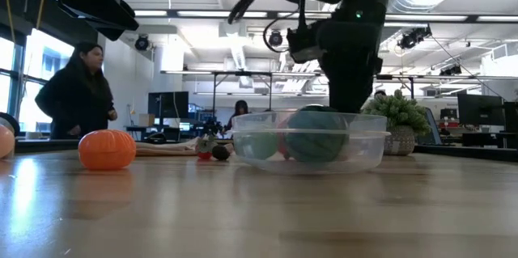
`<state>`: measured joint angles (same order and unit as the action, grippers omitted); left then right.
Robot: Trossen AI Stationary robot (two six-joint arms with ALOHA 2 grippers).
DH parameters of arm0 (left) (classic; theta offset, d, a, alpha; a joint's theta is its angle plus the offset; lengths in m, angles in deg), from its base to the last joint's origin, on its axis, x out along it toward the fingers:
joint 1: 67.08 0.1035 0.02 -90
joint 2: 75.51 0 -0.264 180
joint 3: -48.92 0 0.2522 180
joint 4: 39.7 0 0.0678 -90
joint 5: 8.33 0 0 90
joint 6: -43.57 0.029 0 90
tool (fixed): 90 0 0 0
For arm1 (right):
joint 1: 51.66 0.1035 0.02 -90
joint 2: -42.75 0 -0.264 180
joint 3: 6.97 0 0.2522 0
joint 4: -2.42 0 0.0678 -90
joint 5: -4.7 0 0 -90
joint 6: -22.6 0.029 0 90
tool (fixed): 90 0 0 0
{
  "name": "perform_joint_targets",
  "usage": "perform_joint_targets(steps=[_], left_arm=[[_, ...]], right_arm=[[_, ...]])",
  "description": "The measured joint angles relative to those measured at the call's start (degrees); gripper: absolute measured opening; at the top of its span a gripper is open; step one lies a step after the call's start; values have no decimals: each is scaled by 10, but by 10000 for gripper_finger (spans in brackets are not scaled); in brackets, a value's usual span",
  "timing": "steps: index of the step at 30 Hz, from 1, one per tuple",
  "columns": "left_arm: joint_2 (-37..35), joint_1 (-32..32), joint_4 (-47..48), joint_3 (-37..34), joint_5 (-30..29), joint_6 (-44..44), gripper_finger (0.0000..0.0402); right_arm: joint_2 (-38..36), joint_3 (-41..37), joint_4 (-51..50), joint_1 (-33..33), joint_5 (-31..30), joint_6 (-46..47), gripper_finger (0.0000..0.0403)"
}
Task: Pick and placing Produce into tupperware
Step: Put the top blueberry into the transparent bin
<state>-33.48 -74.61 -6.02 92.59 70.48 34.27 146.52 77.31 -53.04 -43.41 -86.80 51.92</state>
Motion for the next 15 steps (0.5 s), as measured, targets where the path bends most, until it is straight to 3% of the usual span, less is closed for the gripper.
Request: perform_joint_targets(steps=[4,10,15], left_arm=[[0,0,0,0,0,0,1],[0,0,0,0,0,0,1],[0,0,0,0,0,0,1]], right_arm=[[0,41,-63,0,-16,17,207],[0,138,-159,-5,-96,15,186],[0,229,-240,-50,-160,32,177]])
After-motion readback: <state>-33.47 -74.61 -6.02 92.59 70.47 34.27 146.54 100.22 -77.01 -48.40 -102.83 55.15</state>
